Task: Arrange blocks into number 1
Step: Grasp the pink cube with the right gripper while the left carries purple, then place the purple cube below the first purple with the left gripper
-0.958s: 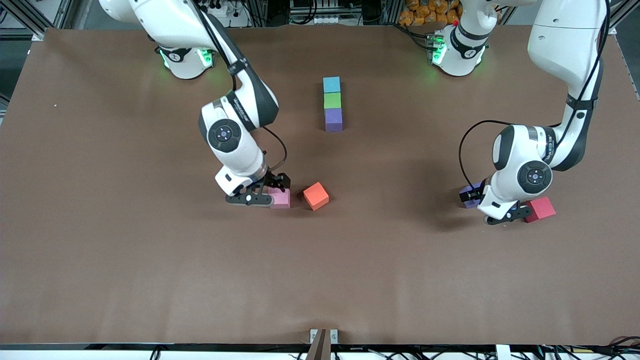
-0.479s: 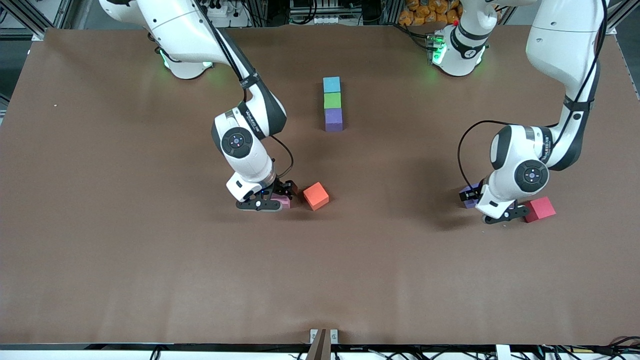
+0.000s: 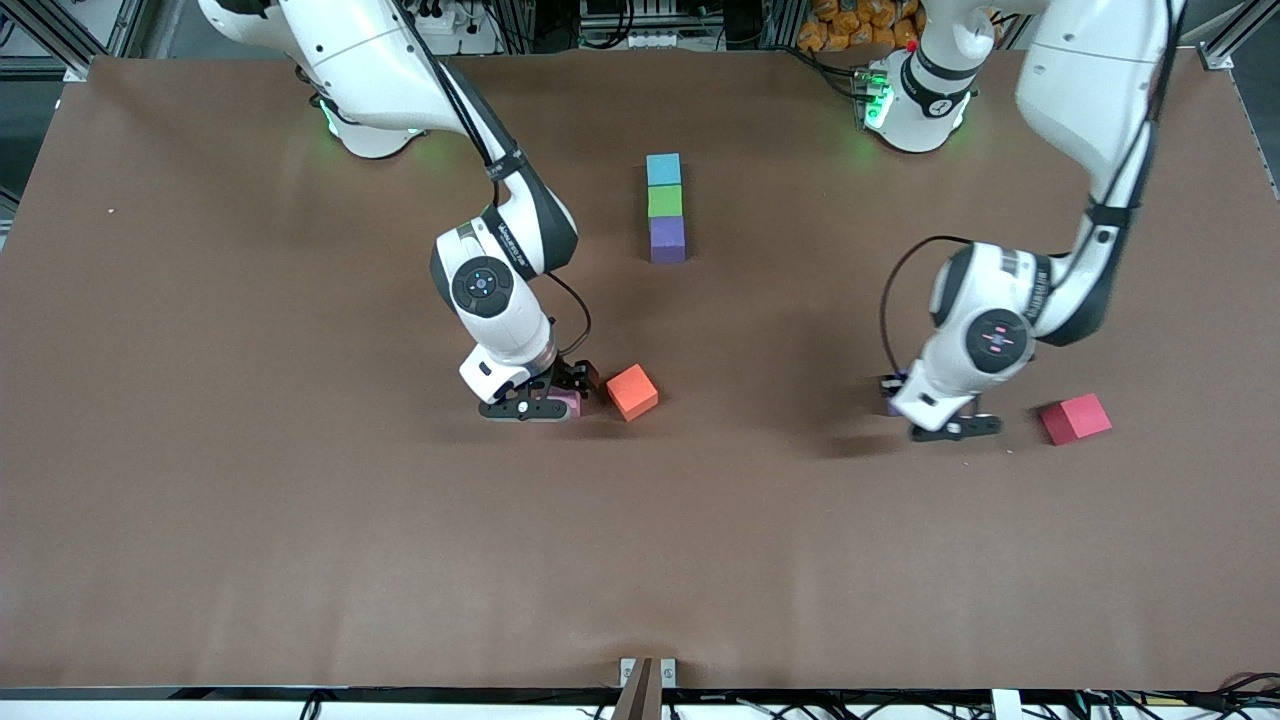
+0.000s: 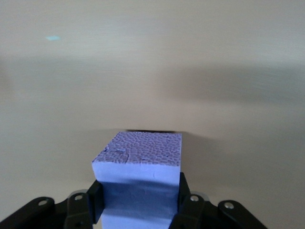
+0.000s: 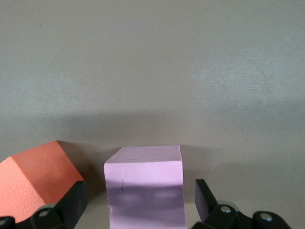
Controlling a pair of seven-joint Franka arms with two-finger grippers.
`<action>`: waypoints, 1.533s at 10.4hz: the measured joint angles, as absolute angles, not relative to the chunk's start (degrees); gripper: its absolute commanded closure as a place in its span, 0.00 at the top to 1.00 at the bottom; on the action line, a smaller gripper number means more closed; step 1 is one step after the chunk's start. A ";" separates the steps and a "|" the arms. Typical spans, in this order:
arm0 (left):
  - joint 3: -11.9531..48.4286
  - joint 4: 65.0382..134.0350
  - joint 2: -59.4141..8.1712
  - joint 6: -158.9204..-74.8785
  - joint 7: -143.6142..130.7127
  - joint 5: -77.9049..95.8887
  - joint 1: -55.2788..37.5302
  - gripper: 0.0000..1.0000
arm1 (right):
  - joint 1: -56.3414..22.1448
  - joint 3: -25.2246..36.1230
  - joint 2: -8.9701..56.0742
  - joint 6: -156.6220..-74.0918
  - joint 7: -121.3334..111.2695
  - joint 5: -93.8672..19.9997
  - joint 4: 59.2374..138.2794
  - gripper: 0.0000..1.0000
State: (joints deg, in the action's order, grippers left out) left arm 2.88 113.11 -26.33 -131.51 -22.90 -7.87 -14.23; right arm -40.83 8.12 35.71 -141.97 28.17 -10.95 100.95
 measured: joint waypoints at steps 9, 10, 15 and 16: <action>9.99 108.40 -24.81 -124.53 -42.39 -4.95 -35.76 0.00 | -38.81 8.72 37.87 -147.62 25.46 -10.92 103.23 0.61; 10.44 108.34 -25.30 -124.64 -43.40 -3.98 -36.63 0.00 | -38.34 8.76 37.63 -147.62 25.38 -10.92 103.14 0.61; 10.65 106.46 -29.71 -128.55 -49.97 1.17 -42.33 0.00 | -37.41 8.78 28.75 -143.48 25.31 -10.92 107.65 0.61; 10.64 105.83 -30.85 -128.94 -50.67 1.22 -43.66 0.00 | -37.43 8.69 26.12 -143.13 25.28 -10.92 110.52 0.61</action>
